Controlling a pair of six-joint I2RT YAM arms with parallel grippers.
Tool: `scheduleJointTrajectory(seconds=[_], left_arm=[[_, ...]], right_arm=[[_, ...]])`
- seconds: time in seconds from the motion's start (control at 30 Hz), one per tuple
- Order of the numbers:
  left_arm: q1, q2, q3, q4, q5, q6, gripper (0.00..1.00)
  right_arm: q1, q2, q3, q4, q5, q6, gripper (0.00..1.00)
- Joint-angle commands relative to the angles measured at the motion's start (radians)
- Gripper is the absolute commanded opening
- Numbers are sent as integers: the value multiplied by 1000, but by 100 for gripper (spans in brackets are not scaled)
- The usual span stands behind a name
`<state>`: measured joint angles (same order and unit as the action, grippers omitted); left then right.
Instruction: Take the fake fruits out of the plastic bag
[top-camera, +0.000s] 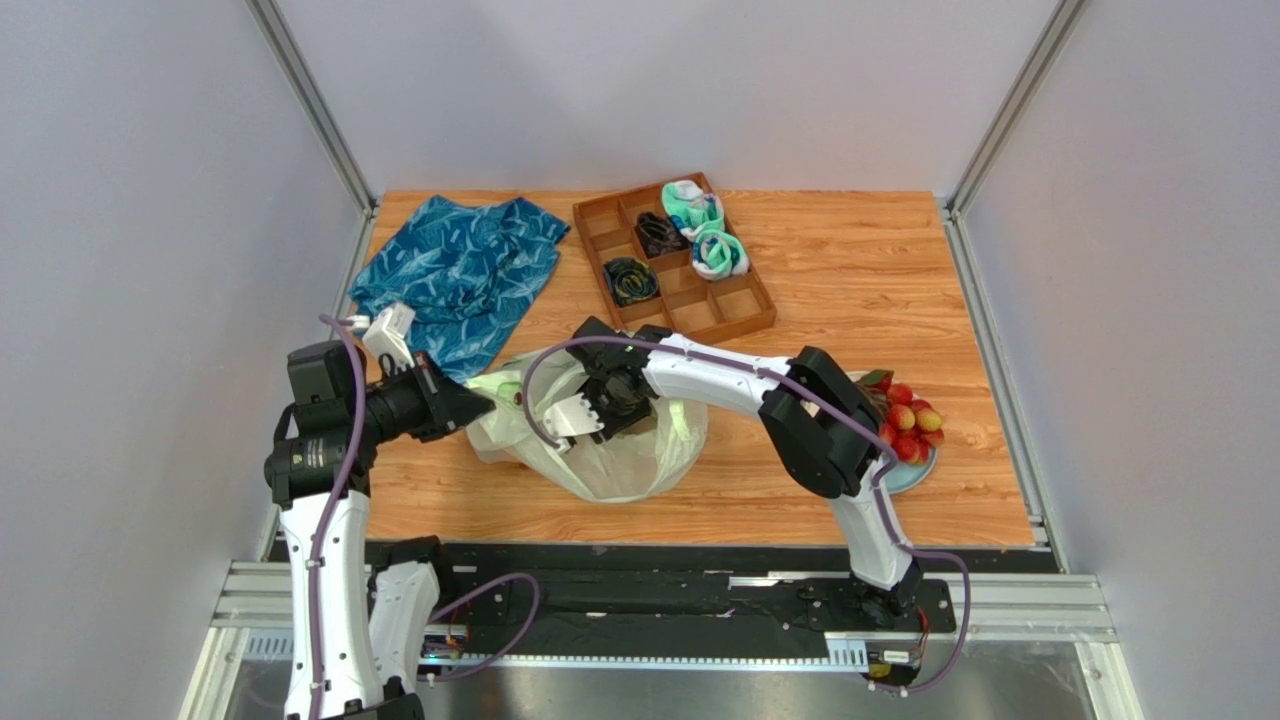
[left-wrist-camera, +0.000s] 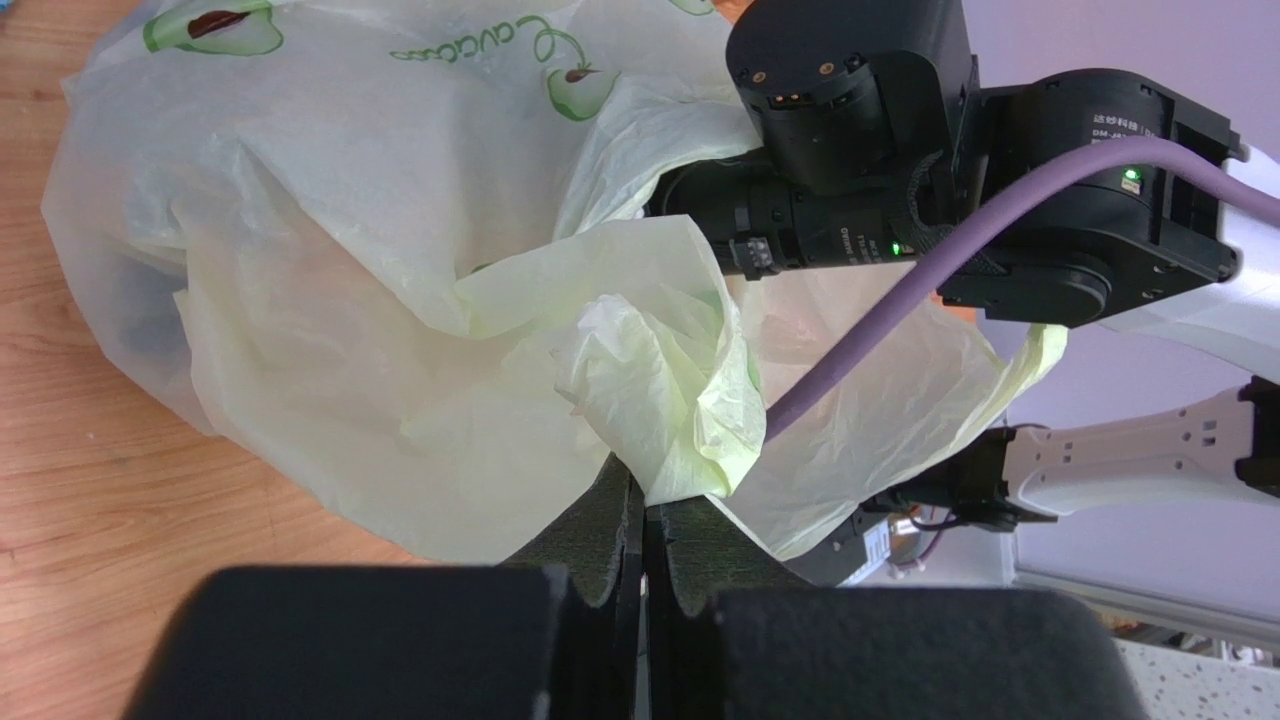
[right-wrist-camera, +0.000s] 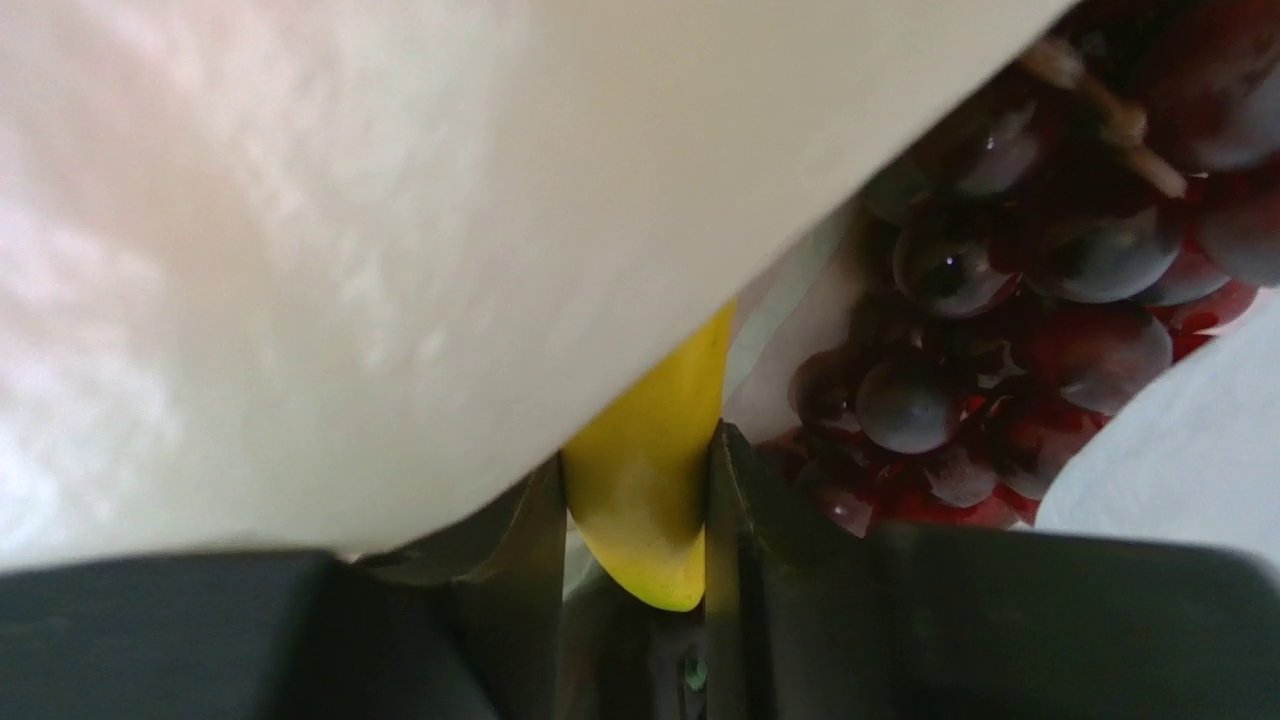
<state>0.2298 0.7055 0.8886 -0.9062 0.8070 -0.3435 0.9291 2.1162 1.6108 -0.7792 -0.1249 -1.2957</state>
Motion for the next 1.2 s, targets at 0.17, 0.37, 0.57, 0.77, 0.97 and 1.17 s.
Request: scheduleJointTrajectory(seconds=[0.17,0.37,0.57,0.77,0.97,1.17], left_arm=[[11,-8,1,118,44,-57,0],[11,12,6,179,46,-68,0],[11,25,7,225,46,-100,0],[11,26,13,216,49,-95,0],[11,3,-10,222,50,-109,0],[11,-6,-10,224,51,-103,0]], right_arm=[[-1,-317,-2,-188,-36,130,18],[-1,-479,4,-313,-171,226,18],[-29,-536,83,-267,-387,548,18],[-160,-582,239,-109,-420,887,17],[-453,-654,98,-288,-323,813,17],[-722,-746,-338,-371,-404,976,15]])
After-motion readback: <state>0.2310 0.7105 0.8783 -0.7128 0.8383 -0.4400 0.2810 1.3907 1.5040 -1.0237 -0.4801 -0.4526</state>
